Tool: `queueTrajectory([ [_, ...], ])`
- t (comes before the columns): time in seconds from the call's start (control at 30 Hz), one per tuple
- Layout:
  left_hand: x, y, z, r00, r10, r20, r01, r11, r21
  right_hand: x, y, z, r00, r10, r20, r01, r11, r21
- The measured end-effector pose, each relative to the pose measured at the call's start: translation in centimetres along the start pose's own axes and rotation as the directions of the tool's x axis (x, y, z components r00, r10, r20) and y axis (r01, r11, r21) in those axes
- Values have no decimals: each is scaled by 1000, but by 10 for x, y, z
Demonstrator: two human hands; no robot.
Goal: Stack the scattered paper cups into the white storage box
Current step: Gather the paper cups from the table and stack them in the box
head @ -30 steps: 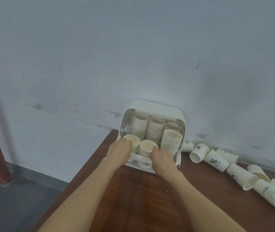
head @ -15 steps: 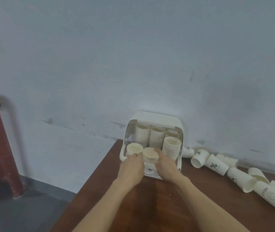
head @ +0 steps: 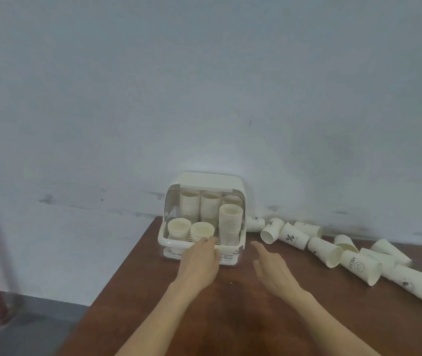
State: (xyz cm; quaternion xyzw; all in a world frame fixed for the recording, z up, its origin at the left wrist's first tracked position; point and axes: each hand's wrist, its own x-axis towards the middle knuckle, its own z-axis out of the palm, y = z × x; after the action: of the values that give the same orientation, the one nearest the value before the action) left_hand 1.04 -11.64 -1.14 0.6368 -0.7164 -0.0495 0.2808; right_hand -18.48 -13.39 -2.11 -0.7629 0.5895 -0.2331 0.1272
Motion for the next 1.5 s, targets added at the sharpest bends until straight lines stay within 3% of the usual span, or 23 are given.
queueTrajectory([
  [0.43, -5, 54, 33, 993, 91, 72, -90, 996, -21, -35, 60, -44, 991, 59, -116, -66, 997, -50],
  [0.9, 13, 129, 95, 965, 197, 174, -198, 980, -11, -68, 150, -72, 946, 273, -175, -281, 959, -24],
  [1.13, 17, 166, 126, 942, 247, 228, -250, 968, -14, -70, 191, -70, 854, 453, -256, -465, 885, 13],
  [1.5, 26, 196, 176, 918, 309, 248, -315, 949, -15, -34, 232, -51, 600, 657, -457, -666, 727, 170],
])
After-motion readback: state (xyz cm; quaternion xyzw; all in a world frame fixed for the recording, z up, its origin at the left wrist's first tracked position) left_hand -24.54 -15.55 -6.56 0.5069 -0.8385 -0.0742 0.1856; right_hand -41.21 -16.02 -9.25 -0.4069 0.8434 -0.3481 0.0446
